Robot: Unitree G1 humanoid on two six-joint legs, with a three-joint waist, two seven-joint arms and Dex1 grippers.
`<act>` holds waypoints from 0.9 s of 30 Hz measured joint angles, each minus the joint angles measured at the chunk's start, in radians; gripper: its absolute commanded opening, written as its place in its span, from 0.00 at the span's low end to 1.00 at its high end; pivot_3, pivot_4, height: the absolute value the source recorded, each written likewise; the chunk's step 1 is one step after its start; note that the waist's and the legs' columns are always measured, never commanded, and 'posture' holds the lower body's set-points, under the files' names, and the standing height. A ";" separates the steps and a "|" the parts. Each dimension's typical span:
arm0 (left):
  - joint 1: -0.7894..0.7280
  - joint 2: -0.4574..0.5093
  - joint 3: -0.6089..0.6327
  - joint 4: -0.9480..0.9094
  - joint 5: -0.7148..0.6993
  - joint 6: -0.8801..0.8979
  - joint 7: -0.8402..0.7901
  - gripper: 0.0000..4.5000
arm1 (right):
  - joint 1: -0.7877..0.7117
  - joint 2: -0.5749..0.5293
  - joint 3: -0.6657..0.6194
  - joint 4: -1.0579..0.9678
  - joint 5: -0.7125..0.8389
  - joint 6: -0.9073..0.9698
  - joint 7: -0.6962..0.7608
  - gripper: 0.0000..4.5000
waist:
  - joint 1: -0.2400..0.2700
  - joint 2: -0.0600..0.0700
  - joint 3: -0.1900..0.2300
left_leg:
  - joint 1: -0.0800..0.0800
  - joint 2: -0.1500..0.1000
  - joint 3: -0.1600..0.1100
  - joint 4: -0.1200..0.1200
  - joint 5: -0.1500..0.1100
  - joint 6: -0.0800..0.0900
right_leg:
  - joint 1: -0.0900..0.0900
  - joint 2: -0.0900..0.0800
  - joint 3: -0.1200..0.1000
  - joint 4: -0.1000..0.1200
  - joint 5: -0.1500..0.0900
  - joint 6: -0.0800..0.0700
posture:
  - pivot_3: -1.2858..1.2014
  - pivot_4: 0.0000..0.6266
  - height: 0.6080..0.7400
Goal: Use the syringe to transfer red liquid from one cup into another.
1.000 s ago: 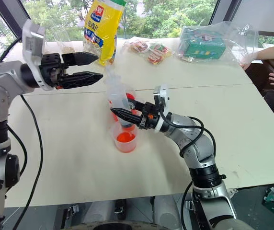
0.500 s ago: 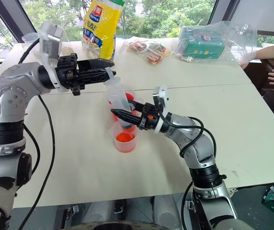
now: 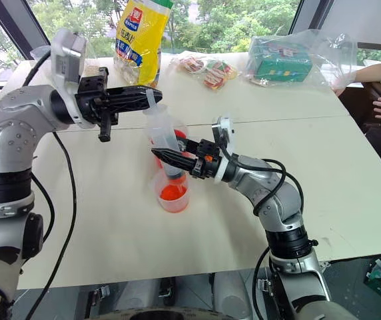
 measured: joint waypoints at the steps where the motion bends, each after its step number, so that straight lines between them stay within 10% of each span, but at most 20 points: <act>1: 0.003 0.000 0.000 0.000 0.002 -0.003 0.000 0.01 | -0.003 0.000 0.000 -0.001 0.008 0.008 -0.005 0.31 | 0.000 0.000 0.000 | 0.000 0.000 0.000 0.000 0.000 0.000 | 0.000 0.000 0.000 0.000 0.000 0.000 | 0.52 0.24 1.00; 20: 0.042 0.009 -0.006 -0.048 0.015 -0.005 0.006 0.01 | -0.010 0.002 -0.002 -0.014 0.040 0.046 -0.041 0.31 | 0.000 0.000 0.000 | 0.000 0.000 0.000 0.000 0.000 0.000 | 0.000 0.000 0.000 0.000 0.000 0.000 | 0.52 0.24 1.00; 27: 0.020 0.038 0.011 -0.025 0.004 0.027 0.011 0.66 | -0.011 0.001 -0.004 -0.029 0.058 0.066 -0.036 0.31 | 0.000 0.000 0.000 | 0.000 0.000 0.000 0.000 0.000 0.000 | 0.000 0.000 0.000 0.000 0.000 0.000 | 0.52 0.24 1.00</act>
